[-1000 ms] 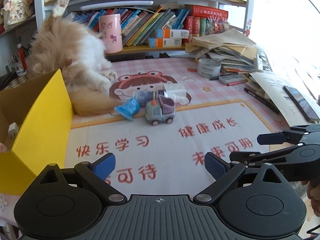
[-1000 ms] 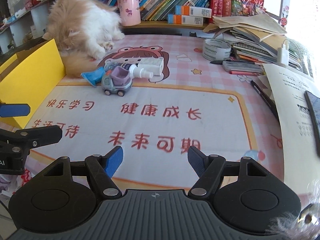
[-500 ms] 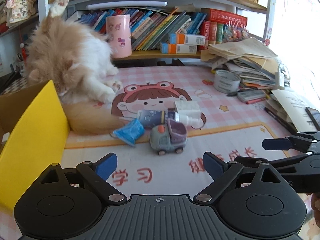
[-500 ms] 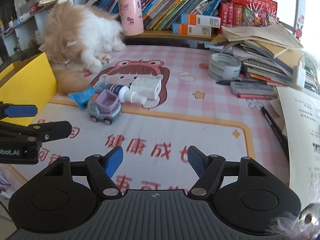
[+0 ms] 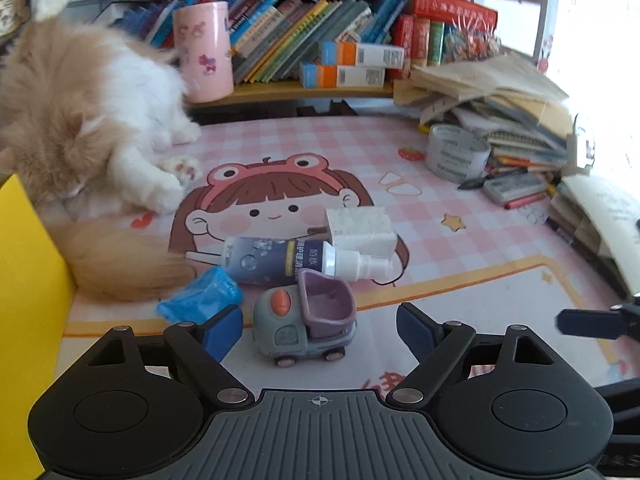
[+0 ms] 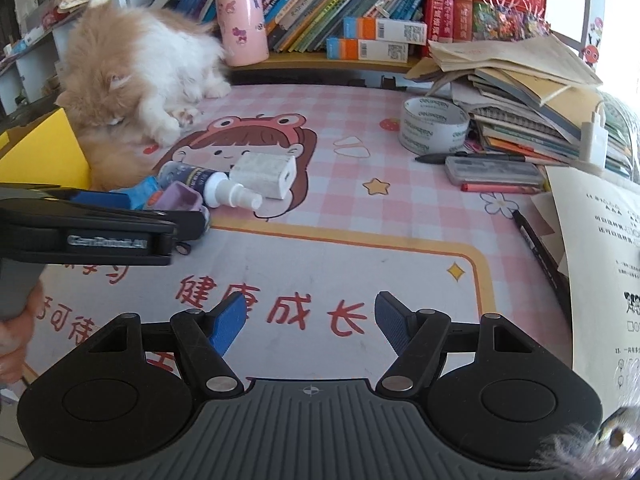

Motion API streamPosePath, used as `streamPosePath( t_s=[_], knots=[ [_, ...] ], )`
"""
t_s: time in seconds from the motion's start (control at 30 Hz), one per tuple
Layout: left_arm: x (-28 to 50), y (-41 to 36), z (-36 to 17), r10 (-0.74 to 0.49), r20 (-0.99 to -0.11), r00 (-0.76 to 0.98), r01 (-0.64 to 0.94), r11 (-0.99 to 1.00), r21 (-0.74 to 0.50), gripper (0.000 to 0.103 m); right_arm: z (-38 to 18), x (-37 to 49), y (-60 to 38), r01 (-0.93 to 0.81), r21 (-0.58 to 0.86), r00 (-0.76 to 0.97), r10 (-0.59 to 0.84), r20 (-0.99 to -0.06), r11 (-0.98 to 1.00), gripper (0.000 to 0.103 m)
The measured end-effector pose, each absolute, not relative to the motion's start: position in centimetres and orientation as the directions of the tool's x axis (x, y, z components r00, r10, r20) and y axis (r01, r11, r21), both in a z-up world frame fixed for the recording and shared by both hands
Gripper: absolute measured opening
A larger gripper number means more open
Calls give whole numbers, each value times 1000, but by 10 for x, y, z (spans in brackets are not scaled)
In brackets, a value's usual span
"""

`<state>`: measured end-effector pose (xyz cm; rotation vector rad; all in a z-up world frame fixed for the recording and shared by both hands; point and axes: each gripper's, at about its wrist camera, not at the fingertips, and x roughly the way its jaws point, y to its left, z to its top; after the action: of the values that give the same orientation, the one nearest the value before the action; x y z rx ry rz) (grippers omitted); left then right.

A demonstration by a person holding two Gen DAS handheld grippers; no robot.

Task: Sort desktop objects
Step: 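Grasp the grey toy truck with the left tool while the right tool grasps the white block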

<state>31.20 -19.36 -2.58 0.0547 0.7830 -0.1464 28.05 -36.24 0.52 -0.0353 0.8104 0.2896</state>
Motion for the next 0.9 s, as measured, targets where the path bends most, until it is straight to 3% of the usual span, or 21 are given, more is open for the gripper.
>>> streamPosePath(
  t_s=[0.2,0.53,0.9],
  knots=[
    [327,-194,-39,-80,-744,664,152,988,30,64,4,284,-363,-264,79,654,239,-717,961,69],
    [287,-167,-12,-144,-722,677,127,989,-77,64,2,313,-354,-292,70,658,253,-709,954,69],
    [221,-119,4,-91,-756,648,-35,988,-149,64,2,389,-318,-300,131,663,306,-683,945,68]
  ],
)
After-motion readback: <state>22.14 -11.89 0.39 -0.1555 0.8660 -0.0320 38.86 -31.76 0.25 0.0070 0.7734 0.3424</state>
